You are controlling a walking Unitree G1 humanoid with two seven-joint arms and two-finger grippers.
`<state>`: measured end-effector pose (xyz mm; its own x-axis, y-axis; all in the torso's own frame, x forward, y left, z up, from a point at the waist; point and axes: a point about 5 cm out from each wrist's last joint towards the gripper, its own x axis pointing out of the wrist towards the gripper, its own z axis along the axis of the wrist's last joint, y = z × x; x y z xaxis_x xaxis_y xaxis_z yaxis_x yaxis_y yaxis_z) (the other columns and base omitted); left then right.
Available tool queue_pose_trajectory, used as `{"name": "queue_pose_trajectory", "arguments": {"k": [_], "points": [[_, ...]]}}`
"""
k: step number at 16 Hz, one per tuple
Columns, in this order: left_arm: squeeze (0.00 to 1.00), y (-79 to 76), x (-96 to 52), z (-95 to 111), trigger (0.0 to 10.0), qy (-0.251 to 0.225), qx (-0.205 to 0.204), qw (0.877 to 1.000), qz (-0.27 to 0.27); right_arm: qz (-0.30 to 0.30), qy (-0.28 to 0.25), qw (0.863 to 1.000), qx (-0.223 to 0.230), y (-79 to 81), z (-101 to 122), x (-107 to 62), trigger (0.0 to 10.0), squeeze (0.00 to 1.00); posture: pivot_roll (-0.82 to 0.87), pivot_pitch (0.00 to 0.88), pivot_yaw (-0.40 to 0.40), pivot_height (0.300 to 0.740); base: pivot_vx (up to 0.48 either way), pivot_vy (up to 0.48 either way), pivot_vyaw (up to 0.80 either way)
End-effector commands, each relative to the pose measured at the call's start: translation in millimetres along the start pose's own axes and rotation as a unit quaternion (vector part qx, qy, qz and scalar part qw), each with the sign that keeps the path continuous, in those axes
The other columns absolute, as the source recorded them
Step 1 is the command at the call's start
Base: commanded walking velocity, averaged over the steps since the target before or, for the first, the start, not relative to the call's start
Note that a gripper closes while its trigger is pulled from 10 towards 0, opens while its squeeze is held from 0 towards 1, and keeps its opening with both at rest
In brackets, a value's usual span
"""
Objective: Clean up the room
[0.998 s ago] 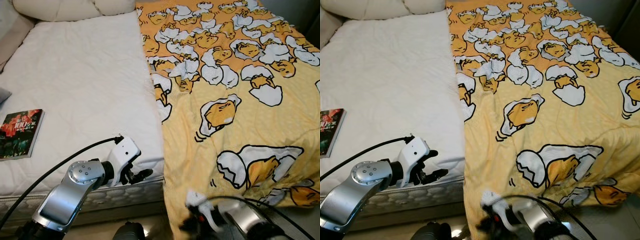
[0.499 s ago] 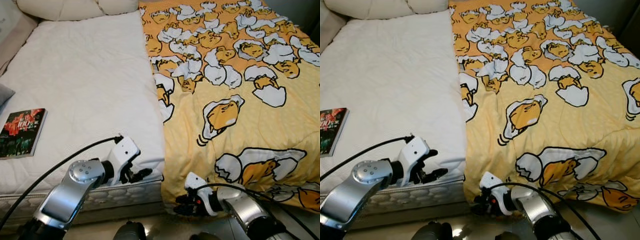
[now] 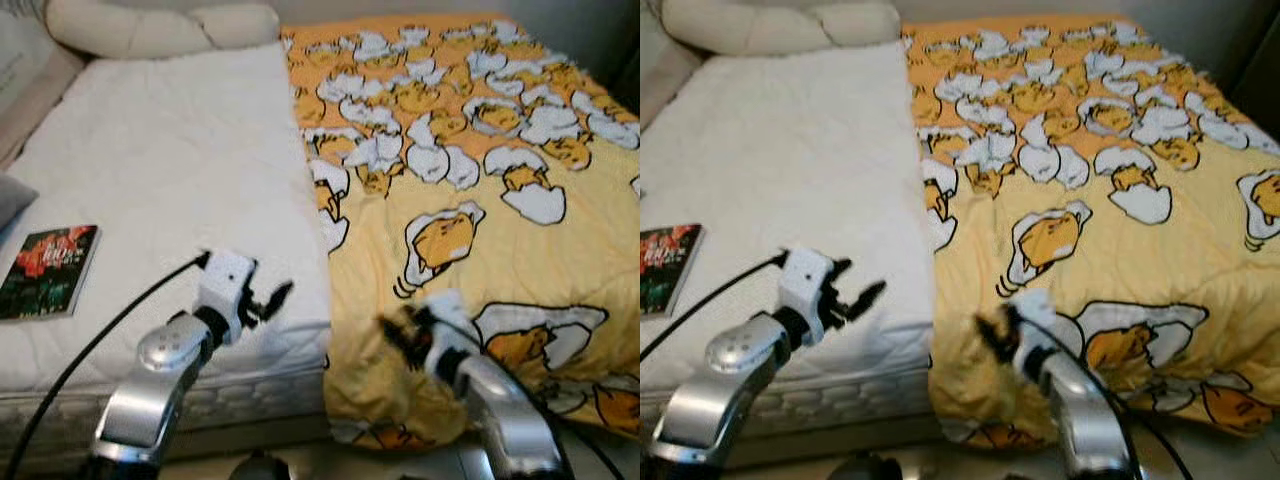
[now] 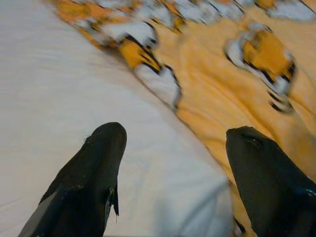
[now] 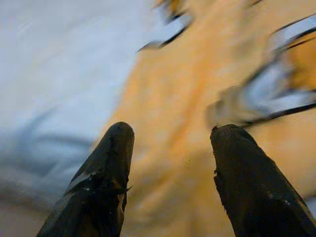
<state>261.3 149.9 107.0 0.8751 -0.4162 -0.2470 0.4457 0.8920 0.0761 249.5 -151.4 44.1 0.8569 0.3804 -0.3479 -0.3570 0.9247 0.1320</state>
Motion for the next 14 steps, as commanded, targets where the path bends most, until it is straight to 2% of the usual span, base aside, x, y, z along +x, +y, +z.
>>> {"name": "queue_pose_trajectory", "arguments": {"k": [1,3,5,7,11,13,14], "points": [[0.0,4.5,-4.1,3.3,10.0,-0.016,-0.004,0.999,0.041,-0.051,-0.031,0.998,-0.007,-5.8,13.0,-7.0,10.0,0.0,-0.03,0.0,0.052,0.74,0.0,0.0,0.0],[0.0,10.3,-9.3,3.6,10.0,-0.024,-0.032,0.995,0.088,-0.08,-0.046,0.996,-0.016,-6.2,22.7,-17.5,10.0,0.0,-0.03,0.0,0.046,0.74,0.0,0.0,0.0],[0.0,14.4,-15.5,5.5,10.0,-0.032,-0.032,0.993,0.107,-0.095,-0.072,0.993,0.003,-5.0,36.1,-23.1,10.0,0.0,-0.02,0.0,0.039,0.74,0.0,0.0,0.0],[0.0,15.5,-19.0,6.8,10.0,-0.033,-0.032,0.992,0.116,-0.092,-0.087,0.991,-0.045,0.5,47.4,-20.9,10.0,0.0,-0.02,0.0,0.034,0.74,0.0,0.0,0.0],[0.0,9.1,-24.3,10.5,10.0,-0.036,-0.034,0.991,0.127,-0.077,-0.083,0.992,-0.047,2.8,51.8,-17.6,10.0,0.0,-0.01,0.0,0.027,0.74,0.0,-0.458,0.8],[0.0,11.4,-25.6,10.7,10.0,-0.037,-0.036,0.99,0.135,-0.077,-0.082,0.992,-0.047,1.9,51.7,-19.0,10.0,0.0,-0.01,0.0,0.023,0.74,0.0,-0.48,0.8],[0.0,11.2,-26.2,11.2,10.0,-0.036,-0.049,0.99,0.128,-0.084,-0.085,0.992,-0.032,0.1,51.3,-21.0,10.0,0.0,-0.01,0.0,0.021,0.74,0.0,0.0,0.0]]}}
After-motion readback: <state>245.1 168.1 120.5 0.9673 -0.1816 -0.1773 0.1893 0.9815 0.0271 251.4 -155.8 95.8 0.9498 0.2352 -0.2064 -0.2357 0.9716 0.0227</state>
